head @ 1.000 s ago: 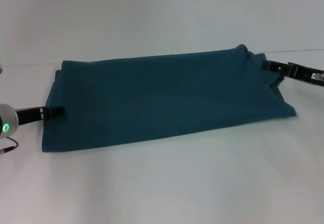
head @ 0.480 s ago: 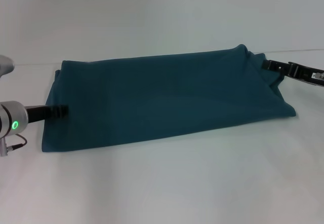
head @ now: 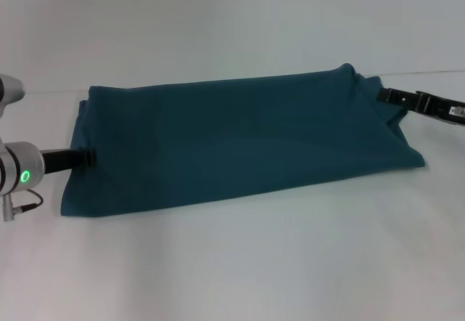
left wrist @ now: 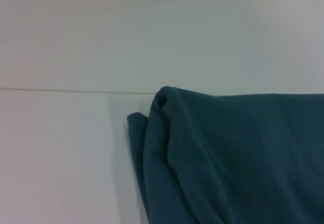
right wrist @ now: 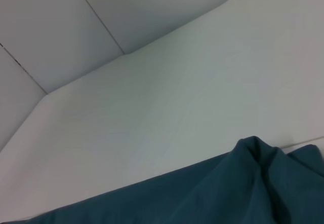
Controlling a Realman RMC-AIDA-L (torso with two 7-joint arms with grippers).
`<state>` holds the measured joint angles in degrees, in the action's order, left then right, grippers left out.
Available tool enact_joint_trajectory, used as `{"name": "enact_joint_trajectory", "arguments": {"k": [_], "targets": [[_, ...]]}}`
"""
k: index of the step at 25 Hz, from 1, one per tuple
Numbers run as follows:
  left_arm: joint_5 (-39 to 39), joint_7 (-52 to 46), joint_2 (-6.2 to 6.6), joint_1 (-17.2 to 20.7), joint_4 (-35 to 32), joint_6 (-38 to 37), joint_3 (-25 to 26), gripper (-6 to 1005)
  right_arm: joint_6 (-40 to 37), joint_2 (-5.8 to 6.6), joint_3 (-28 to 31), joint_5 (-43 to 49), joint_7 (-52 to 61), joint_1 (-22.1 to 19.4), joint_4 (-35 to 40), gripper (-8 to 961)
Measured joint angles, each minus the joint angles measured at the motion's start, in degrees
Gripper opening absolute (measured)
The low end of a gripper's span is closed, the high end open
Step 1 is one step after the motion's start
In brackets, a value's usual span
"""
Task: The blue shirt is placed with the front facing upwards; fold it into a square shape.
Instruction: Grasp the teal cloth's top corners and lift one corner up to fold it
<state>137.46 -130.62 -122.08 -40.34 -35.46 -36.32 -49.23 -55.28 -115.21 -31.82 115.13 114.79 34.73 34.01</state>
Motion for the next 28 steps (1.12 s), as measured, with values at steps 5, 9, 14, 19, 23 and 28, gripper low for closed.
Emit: {"name": "enact_joint_trajectory", "arguments": {"k": [5, 9, 14, 19, 23, 28], "targets": [[0.0, 0.0, -0.55, 0.3, -3.2, -2.2, 0.1, 42, 0.0, -0.08, 0.0, 0.0, 0.0, -0.2, 0.0, 811], [-0.1, 0.1, -1.57, 0.5, -6.7, -4.5, 0.0, 37, 0.0, -0.2, 0.0, 0.0, 0.0, -0.4, 0.0, 811], [-0.1, 0.1, -1.74, -0.2, -7.1, -4.8, -1.0, 33, 0.0, -0.27, 0.0, 0.0, 0.0, -0.7, 0.0, 811], [-0.1, -0.1, -1.76, -0.2, -7.0, -4.3, -2.3, 34, 0.0, -0.27, 0.0, 0.0, 0.0, -0.9, 0.0, 810], [0.1, -0.3, -1.66, 0.9, -6.9, -3.5, -2.0, 34, -0.4, -0.27, 0.0, 0.0, 0.3, -0.9, 0.0, 808], [0.3, -0.5, -1.12, 2.8, -5.4, -1.2, -1.7, 34, -1.2, -0.15, 0.0, 0.0, 0.8, -0.9, 0.0, 807]]}}
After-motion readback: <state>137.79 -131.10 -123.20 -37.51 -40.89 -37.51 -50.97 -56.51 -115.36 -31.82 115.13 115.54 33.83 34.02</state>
